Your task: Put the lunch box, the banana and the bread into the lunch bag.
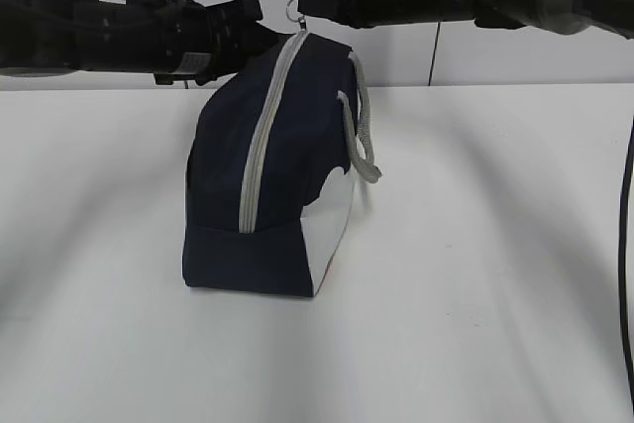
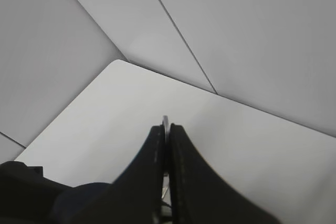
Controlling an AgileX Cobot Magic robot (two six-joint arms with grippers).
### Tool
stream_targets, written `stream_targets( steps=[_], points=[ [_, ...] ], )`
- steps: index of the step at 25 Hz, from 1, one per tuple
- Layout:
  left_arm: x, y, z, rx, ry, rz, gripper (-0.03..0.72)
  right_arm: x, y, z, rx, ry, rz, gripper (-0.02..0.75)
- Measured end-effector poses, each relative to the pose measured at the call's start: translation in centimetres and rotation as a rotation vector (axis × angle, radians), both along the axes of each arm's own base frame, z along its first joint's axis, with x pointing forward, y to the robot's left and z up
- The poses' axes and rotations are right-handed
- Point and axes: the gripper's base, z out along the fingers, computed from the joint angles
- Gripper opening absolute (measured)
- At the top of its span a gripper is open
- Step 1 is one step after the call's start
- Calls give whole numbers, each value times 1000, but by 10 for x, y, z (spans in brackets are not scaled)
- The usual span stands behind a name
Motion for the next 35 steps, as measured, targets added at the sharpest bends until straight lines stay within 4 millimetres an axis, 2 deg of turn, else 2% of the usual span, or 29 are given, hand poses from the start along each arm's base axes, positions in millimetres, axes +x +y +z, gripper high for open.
stream_targets(
  steps=[9, 15, 18, 28, 35],
  points=[
    [0, -1, 0, 17, -17, -11, 197, 0, 0, 0, -4, -1, 1, -16],
    [-2, -4, 1, 15, -45, -67, 33, 0, 0, 0, -6, -3, 1, -16],
    [-3, -2, 2, -1, -52, -91, 22, 0, 0, 0, -7, -2, 3, -16],
    [-2, 22, 11, -114, -75, -191, 20, 0, 0, 1, 25, 15, -5, -16],
    [-6, 26, 15, -189, -35, -243, 20, 0, 1, 5, 89, 26, -13, -16]
  ],
)
